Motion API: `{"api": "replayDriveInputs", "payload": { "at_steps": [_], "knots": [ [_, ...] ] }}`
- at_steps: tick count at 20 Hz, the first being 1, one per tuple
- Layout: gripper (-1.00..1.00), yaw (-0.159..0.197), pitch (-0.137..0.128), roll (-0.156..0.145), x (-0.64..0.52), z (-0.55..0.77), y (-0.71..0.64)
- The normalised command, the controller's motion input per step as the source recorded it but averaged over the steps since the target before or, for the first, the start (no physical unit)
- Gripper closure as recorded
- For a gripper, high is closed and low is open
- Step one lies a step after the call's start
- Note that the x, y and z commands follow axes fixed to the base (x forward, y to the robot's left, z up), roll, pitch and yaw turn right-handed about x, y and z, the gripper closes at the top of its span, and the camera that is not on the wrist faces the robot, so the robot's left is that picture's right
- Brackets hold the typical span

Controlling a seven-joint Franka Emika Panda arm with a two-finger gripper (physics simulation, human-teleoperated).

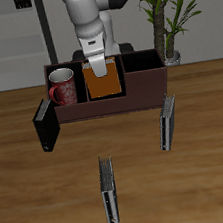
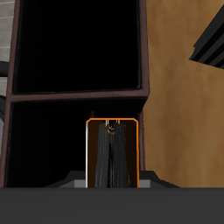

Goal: Place the red mug into the back desk caddy's left compartment and place the orange book into the back desk caddy's front compartment

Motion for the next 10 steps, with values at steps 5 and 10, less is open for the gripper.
{"api": "replayDriveInputs", "payload": {
  "at_steps": [5, 10],
  "knots": [
    [1.0, -0.011, 0.05, -0.021, 0.05, -0.17, -0.04],
    [1.0, 0.008, 0.048, -0.027, 0.07, -0.2, -0.12]
  ]
}}
